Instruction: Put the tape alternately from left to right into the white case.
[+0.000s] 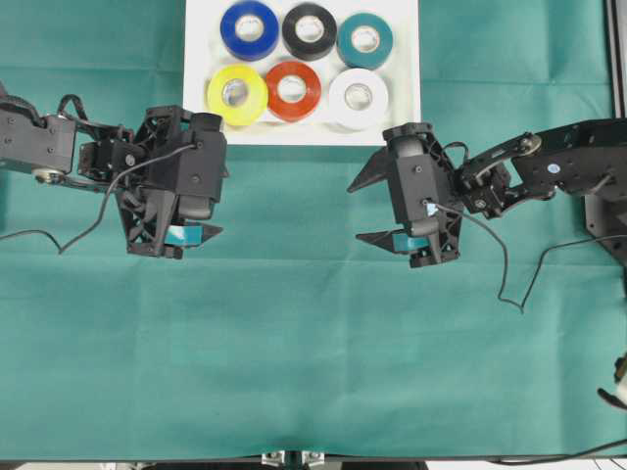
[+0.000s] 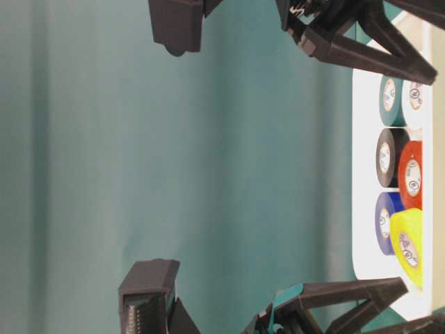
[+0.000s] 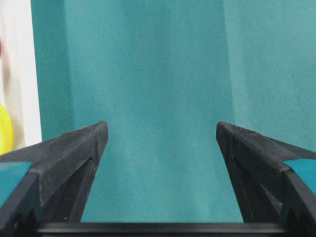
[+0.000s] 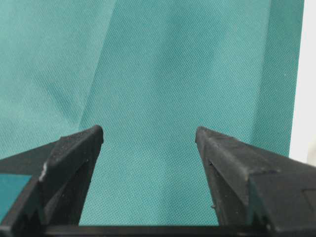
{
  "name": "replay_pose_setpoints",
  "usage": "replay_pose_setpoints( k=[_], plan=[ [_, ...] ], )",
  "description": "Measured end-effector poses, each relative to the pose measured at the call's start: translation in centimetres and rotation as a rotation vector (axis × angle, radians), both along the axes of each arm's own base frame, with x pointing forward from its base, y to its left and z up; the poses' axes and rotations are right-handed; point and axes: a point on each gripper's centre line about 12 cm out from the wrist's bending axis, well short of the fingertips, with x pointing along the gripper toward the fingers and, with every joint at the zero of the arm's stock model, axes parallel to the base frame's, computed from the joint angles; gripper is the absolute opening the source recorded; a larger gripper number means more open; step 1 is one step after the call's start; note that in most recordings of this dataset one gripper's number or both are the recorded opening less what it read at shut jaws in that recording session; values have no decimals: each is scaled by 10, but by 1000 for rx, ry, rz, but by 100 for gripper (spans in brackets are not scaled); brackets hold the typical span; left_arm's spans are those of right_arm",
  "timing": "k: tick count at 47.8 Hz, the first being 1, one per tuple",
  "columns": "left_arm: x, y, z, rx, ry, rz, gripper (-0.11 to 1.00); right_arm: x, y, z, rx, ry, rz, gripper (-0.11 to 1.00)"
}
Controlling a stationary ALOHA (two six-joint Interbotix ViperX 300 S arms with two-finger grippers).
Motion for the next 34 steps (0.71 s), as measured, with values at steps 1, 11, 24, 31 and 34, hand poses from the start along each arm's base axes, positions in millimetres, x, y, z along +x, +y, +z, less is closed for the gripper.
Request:
replay_pose_setpoints(
  k=[1, 11, 24, 31, 34],
  plan=[
    [0, 0, 1, 0, -5, 0, 67, 0, 0, 0, -2, 0, 2, 83],
    [-4, 0, 7, -1, -23, 0, 66, -1, -1, -1, -9, 9, -6, 83],
    [-17, 1, 13, -2, -41, 0, 66, -4, -4, 14, -25, -20, -25, 83],
    [-25, 2, 17, -1, -54, 0, 66, -13, -6, 24, -31, -42, -32, 83],
    [-29, 3, 18, -2, -58, 5, 66, -17, -7, 27, -35, -48, -38, 83]
  ],
)
